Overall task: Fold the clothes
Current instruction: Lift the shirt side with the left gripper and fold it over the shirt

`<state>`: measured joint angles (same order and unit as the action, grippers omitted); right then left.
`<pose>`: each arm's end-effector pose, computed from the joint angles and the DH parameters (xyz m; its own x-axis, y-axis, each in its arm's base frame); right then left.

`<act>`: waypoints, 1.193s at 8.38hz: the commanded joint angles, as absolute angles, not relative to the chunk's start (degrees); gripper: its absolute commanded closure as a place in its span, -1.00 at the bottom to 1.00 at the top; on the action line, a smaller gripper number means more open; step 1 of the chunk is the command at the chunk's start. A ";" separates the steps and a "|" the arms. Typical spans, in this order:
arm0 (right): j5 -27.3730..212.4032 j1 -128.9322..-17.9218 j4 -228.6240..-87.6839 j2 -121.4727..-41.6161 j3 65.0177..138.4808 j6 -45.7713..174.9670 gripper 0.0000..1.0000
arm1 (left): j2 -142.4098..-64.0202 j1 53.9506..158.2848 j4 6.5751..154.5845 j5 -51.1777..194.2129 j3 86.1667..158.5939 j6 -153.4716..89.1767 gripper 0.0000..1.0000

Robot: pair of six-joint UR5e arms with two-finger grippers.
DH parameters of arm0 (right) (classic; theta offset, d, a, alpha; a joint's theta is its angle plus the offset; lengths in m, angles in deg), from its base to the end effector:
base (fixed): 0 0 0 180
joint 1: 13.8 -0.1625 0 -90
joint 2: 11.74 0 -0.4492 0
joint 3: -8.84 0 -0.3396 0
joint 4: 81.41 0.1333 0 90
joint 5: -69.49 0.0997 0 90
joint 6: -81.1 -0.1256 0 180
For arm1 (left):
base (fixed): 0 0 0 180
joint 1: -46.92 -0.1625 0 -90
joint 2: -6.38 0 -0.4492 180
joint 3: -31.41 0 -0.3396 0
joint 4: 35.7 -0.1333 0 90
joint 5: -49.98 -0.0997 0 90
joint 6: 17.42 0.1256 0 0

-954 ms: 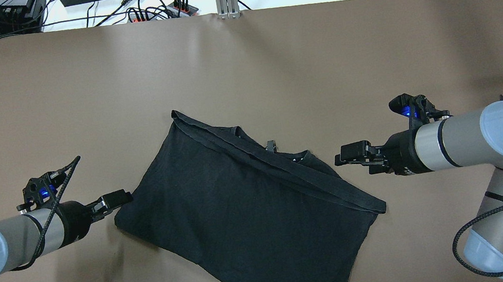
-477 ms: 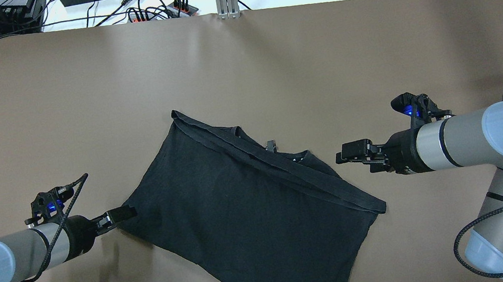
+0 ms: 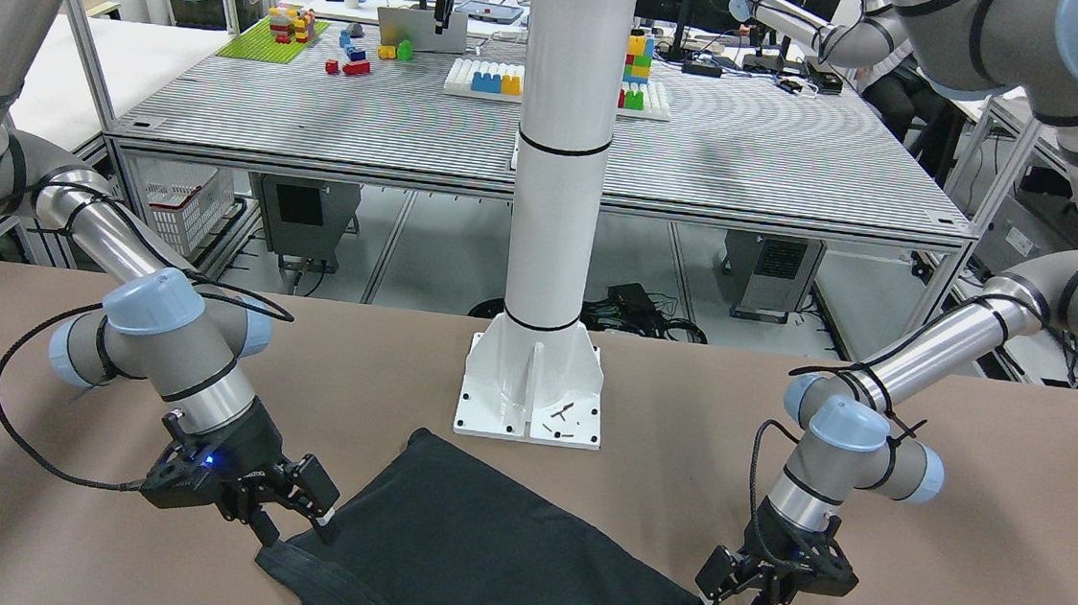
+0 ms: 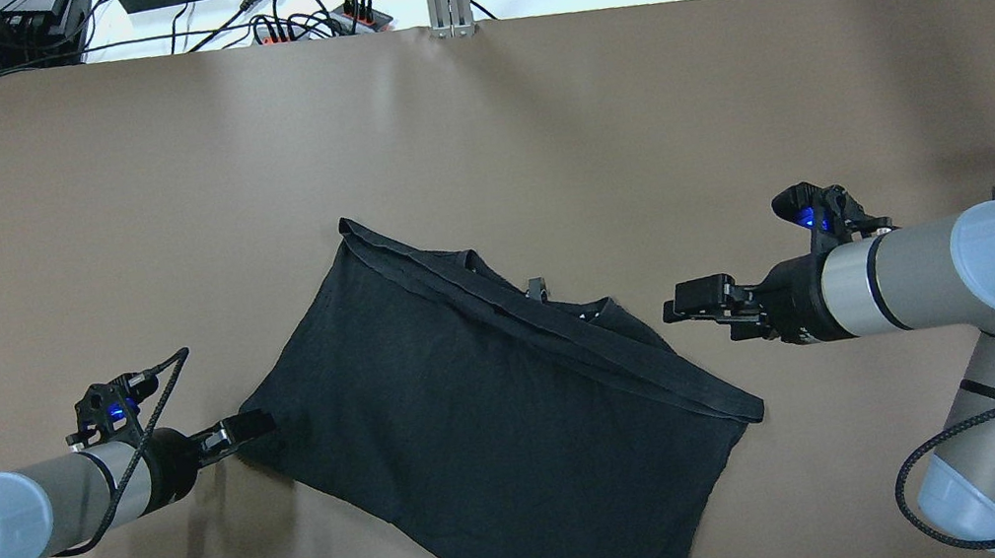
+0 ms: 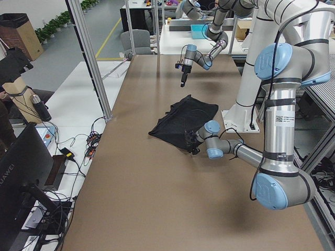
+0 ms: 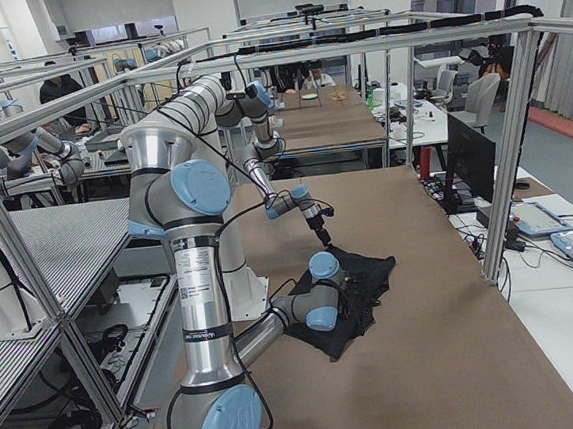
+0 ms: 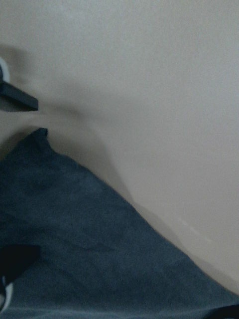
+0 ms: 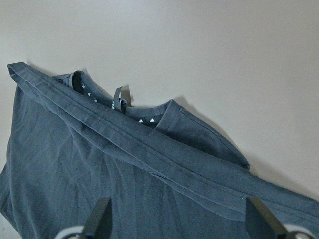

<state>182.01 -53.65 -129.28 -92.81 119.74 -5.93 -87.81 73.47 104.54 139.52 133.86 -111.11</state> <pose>-0.3335 -0.3893 0.3785 0.2536 0.1493 0.9557 -0.2996 0.9516 -0.0692 0.3987 -0.3494 0.4709 0.3213 -0.2325 -0.9180 0.4752 0.8781 -0.0560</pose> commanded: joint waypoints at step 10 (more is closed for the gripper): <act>181.20 -53.70 -129.22 -93.30 119.58 -5.91 -0.88 | -90.21 74.34 103.70 142.18 135.39 -109.97 1.00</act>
<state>181.21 -53.70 -129.16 -93.16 119.61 -5.91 -90.02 73.60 103.84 141.86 135.60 -110.62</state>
